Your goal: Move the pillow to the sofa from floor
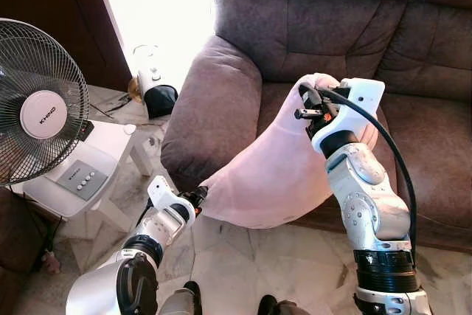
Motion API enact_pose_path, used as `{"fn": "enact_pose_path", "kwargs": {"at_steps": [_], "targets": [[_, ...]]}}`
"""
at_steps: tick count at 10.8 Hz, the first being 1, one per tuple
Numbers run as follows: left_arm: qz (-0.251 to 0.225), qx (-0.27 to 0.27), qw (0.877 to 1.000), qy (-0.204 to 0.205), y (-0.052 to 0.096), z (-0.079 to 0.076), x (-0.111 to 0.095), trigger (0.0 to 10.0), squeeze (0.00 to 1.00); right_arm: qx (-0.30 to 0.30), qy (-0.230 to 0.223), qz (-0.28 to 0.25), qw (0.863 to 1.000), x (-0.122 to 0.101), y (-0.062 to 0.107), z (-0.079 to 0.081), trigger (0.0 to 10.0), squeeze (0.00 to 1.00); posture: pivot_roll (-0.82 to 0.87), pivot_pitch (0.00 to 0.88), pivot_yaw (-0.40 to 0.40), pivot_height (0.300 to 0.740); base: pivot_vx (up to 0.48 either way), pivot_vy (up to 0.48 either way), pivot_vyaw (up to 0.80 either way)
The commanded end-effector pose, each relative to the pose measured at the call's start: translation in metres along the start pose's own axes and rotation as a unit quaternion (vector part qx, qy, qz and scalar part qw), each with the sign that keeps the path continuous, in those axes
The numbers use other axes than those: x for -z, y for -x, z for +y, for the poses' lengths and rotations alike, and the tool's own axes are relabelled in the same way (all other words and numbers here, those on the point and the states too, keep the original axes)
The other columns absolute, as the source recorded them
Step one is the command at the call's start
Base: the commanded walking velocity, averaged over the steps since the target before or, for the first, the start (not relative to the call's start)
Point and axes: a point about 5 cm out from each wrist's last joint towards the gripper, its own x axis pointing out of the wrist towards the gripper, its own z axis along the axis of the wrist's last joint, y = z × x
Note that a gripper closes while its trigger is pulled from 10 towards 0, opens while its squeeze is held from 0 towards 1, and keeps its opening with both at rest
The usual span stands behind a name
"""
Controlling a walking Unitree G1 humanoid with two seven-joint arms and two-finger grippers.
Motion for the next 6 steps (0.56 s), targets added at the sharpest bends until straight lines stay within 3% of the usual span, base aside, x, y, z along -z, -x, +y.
{"fn": "enact_pose_path", "kwargs": {"at_steps": [1,6], "targets": [[0.017,-0.013,1.0,-0.004,0.0017,0.0079,0.0072,0.0,0.0,-0.019,0.005,-0.065,0.998,-0.0287,-0.0003,0.0091,10.0,0.0,0.04,0.185,-0.052,0.74,0.0,0.0,0.0],[-0.001,-0.016,1.0,0.006,0.0051,0.0154,-0.0023,0.0,0.0,-0.02,0.002,-0.065,0.998,-0.0278,-0.0029,0.0094,10.0,0.0,0.05,0.175,-0.054,0.74,0.0,0.0,0.0]]}}
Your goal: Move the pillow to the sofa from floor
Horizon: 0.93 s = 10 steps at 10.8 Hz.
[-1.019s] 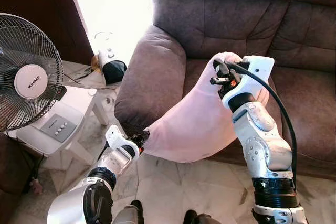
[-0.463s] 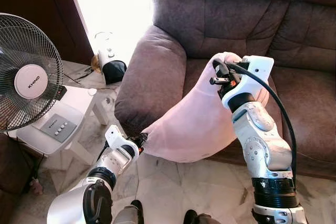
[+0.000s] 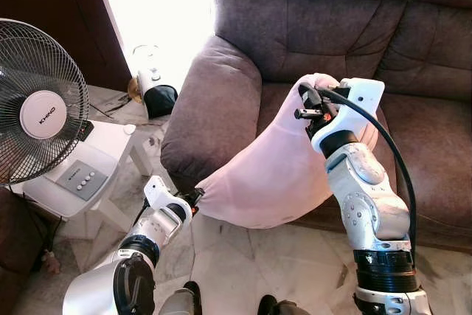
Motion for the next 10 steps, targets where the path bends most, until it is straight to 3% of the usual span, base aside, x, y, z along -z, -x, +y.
{"fn": "enact_pose_path", "kwargs": {"at_steps": [1,2,4,5,6,7,9,10], "targets": [[0.006,-0.018,1.0,0.002,0.003,0.012,0.003,0.0,0.0,-0.02,0.003,-0.065,0.998,-0.028,-0.003,0.009,10.0,0.0,0.05,0.175,-0.053,0.74,0.0,0.0,0.0],[-0.006,-0.015,1.0,-0.007,0.004,0.011,-0.002,0.0,0.0,-0.02,0.003,-0.065,0.998,-0.028,-0.003,0.009,10.0,0.0,0.05,0.171,-0.053,0.74,0.0,0.0,0.0],[-0.092,0.048,0.99,-0.096,0.004,-0.009,-0.028,0.0,0.0,-0.011,0.007,-0.063,0.998,-0.026,-0.003,0.005,10.0,0.0,0.06,0.168,-0.052,0.74,0.0,0.0,0.0],[-0.136,0.063,0.977,-0.15,0.008,-0.016,-0.038,2.0,0.0,-0.003,0.008,-0.061,0.998,-0.024,-0.002,0.002,10.0,0.0,0.06,0.165,-0.051,0.74,0.0,0.0,0.0],[-0.188,0.072,0.961,-0.188,0.016,-0.02,-0.05,10.0,0.0,0.007,0.017,-0.055,0.998,-0.02,0.001,-0.004,10.0,0.0,0.06,0.16,-0.049,0.74,0.0,0.0,0.0],[-0.241,0.066,0.933,-0.257,0.03,-0.023,-0.06,10.0,0.0,0.021,0.031,-0.05,0.998,-0.013,0.006,-0.013,10.0,0.0,0.07,0.152,-0.048,0.74,0.0,0.0,0.0],[-0.31,0.074,0.897,-0.307,0.052,-0.03,-0.067,10.0,0.0,0.058,0.055,-0.02,0.997,0.012,0.021,-0.032,10.0,0.0,0.08,0.138,-0.042,0.74,0.0,0.0,0.0],[-0.329,0.06,0.875,-0.35,0.061,-0.031,-0.069,10.0,0.0,0.085,0.066,0.019,0.994,0.034,0.033,-0.045,10.0,0.0,0.09,0.128,-0.036,0.74,0.0,0.0,0.0]]}}
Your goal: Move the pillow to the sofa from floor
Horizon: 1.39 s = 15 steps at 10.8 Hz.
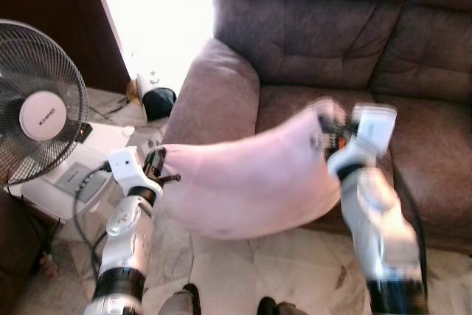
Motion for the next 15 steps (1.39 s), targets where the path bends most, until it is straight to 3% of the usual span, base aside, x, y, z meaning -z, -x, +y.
{"fn": "enact_pose_path", "kwargs": {"at_steps": [1,5,7,8,13,15], "targets": [[-0.03,-0.023,0.999,-0.034,0.004,0.01,-0.014,10.0,0.0,0.031,0.01,0.005,0.999,0.011,0.005,-0.013,10.0,0.0,0.09,0.122,-0.028,0.74,0.0,0.0,0.0],[0.027,-0.033,0.997,-0.067,0.007,0.014,0.007,10.0,0.0,0.069,0.011,0.045,0.997,0.05,0.011,-0.025,10.0,0.0,0.09,0.116,-0.01,0.74,0.0,0.0,0.0],[0.108,-0.025,0.991,-0.079,0.014,0.018,0.034,10.0,0.0,0.073,0.017,0.057,0.996,0.06,0.012,-0.029,10.0,0.0,0.1,0.125,-0.01,0.74,0.0,0.0,0.0],[0.127,-0.029,0.988,-0.086,0.018,0.022,0.045,10.0,0.0,0.078,0.014,0.081,0.994,0.075,0.016,-0.031,10.0,0.0,0.1,0.131,-0.011,0.74,0.0,0.0,0.0],[0.163,-0.066,0.983,-0.056,0.022,0.037,0.061,10.0,0.0,0.113,-0.016,0.162,0.98,0.122,0.032,-0.045,10.0,0.0,0.1,0.14,-0.018,0.74,0.0,0.0,0.0],[0.163,-0.066,0.983,-0.056,0.022,0.037,0.061,10.0,0.0,0.113,-0.016,0.162,0.98,0.122,0.032,-0.045,10.0,0.0,0.1,0.14,-0.018,0.74,0.0,0.0,0.0]]}}
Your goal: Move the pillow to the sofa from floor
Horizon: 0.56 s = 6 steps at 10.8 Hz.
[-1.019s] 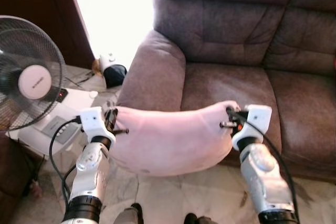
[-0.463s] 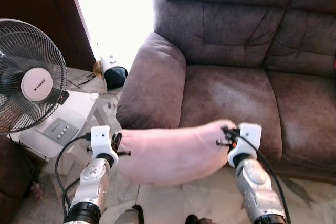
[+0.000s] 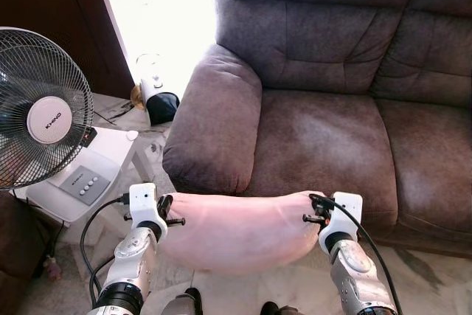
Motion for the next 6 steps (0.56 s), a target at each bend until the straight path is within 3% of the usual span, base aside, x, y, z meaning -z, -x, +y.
{"fn": "enact_pose_path", "kwargs": {"at_steps": [1,6], "targets": [[-0.025,-0.039,0.999,0.0,0.0011,0.0204,-0.0111,10.0,0.0,0.037,-0.014,-0.026,0.999,-0.0098,0.0007,-0.0188,10.0,0.0,0.1,0.14,-0.018,0.74,0.0,0.0,0.0],[-0.025,-0.039,0.999,0.0,0.0011,0.0204,-0.0111,10.0,0.0,0.037,-0.014,-0.026,0.999,-0.0098,0.0007,-0.0188,10.0,0.0,0.1,0.14,-0.018,0.74,0.0,0.0,0.0]]}}
